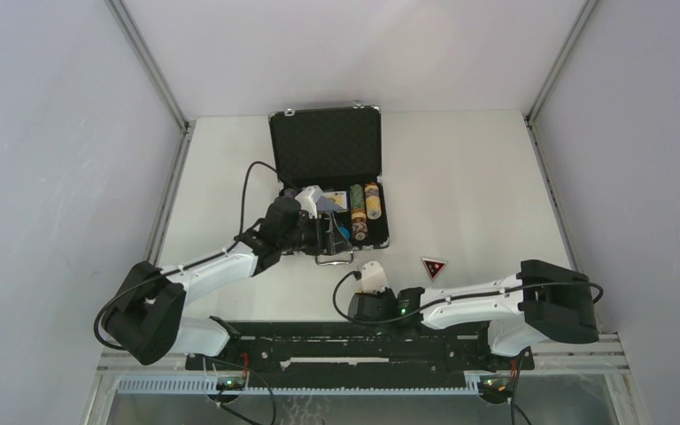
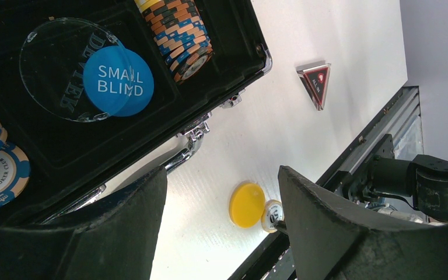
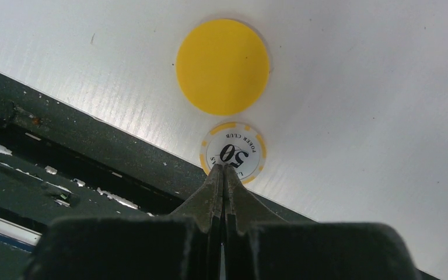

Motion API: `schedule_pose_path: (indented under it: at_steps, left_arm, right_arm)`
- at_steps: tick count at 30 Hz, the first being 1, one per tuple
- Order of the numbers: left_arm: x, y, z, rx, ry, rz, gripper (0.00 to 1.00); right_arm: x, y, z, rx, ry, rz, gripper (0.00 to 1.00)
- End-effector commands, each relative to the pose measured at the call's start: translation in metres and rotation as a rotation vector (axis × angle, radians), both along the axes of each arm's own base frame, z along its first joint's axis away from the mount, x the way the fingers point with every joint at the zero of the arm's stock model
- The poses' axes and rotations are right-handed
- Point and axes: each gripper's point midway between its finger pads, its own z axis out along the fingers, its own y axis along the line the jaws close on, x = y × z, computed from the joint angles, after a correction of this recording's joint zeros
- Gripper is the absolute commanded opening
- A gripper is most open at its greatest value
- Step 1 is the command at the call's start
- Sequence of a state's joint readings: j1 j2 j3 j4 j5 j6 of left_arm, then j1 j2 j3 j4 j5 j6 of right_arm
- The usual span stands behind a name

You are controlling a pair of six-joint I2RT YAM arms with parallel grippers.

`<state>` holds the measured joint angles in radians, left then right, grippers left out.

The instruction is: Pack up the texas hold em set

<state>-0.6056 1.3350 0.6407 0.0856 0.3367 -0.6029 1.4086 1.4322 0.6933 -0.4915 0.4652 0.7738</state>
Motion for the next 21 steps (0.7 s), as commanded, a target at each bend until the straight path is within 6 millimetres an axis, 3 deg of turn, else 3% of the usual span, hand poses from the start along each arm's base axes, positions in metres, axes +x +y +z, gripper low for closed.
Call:
schedule_pose_path:
  at_steps: [1, 14, 21]
  left_arm:
    - [0.004, -0.003, 0.011, -0.026, -0.027, -0.008, 0.75]
    - [0.004, -0.004, 0.010, -0.026, -0.022, -0.010, 0.75]
    - [0.004, -0.004, 0.009, -0.024, -0.020, -0.010, 0.75]
  right_arm:
    - [-0.006, 0.003, 0.006, 0.018, 0.016, -0.001, 0.00]
    - [-0.007, -0.001, 0.009, 0.010, 0.010, 0.003, 0.00]
    - [0.001, 0.004, 0.020, 0.029, -0.033, 0.004, 0.00]
